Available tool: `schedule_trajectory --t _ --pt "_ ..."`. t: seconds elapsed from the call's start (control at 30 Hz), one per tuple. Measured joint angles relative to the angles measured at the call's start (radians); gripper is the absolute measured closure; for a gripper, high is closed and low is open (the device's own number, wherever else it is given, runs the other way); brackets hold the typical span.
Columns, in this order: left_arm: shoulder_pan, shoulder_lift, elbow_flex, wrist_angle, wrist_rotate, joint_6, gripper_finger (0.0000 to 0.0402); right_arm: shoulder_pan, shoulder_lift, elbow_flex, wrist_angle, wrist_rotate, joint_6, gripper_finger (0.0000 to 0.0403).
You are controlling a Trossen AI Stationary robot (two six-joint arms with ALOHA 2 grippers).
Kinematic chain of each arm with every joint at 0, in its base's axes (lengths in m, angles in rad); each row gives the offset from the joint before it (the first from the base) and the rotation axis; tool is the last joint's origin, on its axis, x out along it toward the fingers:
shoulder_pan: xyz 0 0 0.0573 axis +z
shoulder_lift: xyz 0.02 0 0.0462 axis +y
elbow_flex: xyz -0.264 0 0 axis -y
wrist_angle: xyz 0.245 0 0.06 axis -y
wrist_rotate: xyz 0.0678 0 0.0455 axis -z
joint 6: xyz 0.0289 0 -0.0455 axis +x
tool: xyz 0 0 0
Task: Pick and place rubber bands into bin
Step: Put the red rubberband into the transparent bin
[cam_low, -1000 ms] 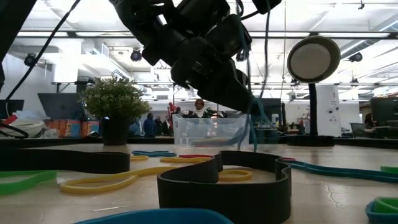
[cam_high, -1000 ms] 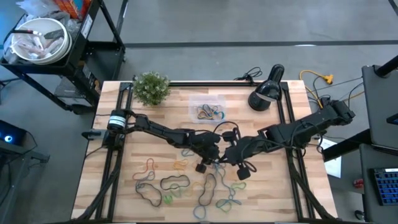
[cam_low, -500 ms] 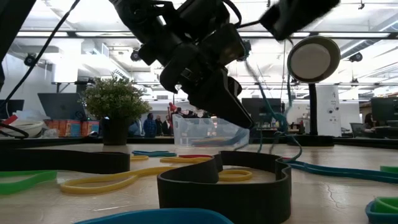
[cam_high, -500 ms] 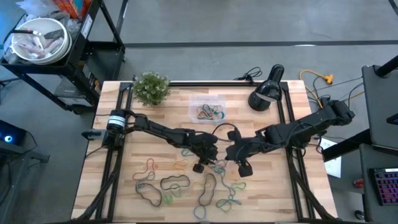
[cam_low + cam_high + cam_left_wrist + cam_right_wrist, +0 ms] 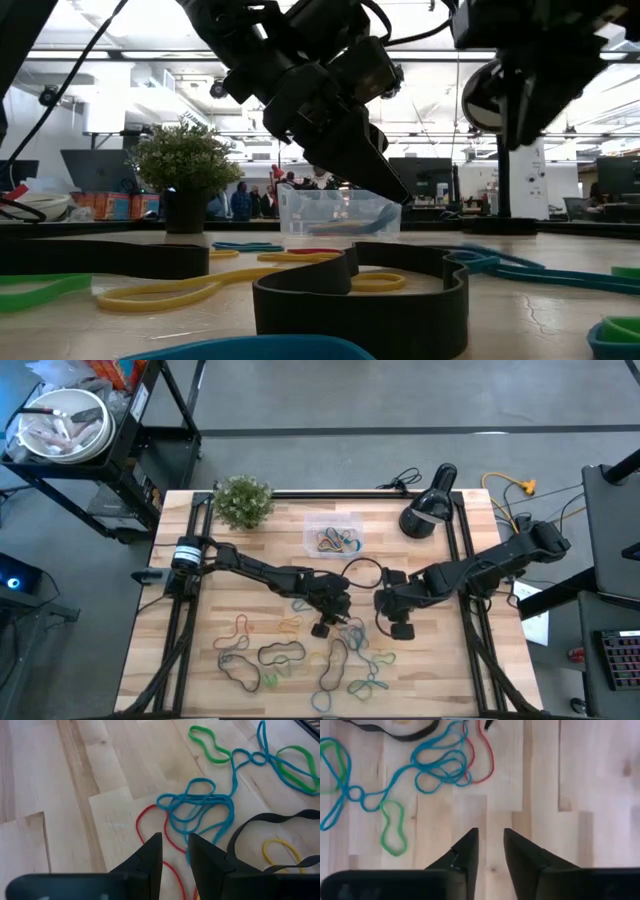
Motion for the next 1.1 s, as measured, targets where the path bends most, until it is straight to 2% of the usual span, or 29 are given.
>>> schedule_trajectory --t 0.17,0.27,0.57,0.77,0.87,1.1 --pt "-0.006 -0.005 0.000 -0.002 0.101 0.001 0.0324 0.002 -0.001 -0.008 0.003 -0.066 -0.004 0.0281" --pt "-0.012 -0.005 0.000 -0.037 0.107 0.009 0.0324 0.001 -0.001 -0.008 0.004 -0.065 -0.007 0.0270" --pt "-0.017 -0.005 -0.001 -0.074 -0.005 0.020 0.0324 0.001 -0.001 -0.008 0.040 -0.054 -0.024 0.0267" --pt "-0.024 0.007 -0.004 -0.077 -0.010 0.025 0.0324 0.001 -0.001 -0.008 0.054 -0.054 -0.027 0.0277" --pt "-0.026 0.009 -0.007 -0.073 -0.084 0.025 0.0324 0.001 -0.001 -0.008 0.057 -0.054 -0.026 0.0282" --pt "-0.026 0.013 -0.020 -0.089 -0.092 0.032 0.0324 0.001 -0.001 -0.008 0.073 -0.054 -0.026 0.0290"
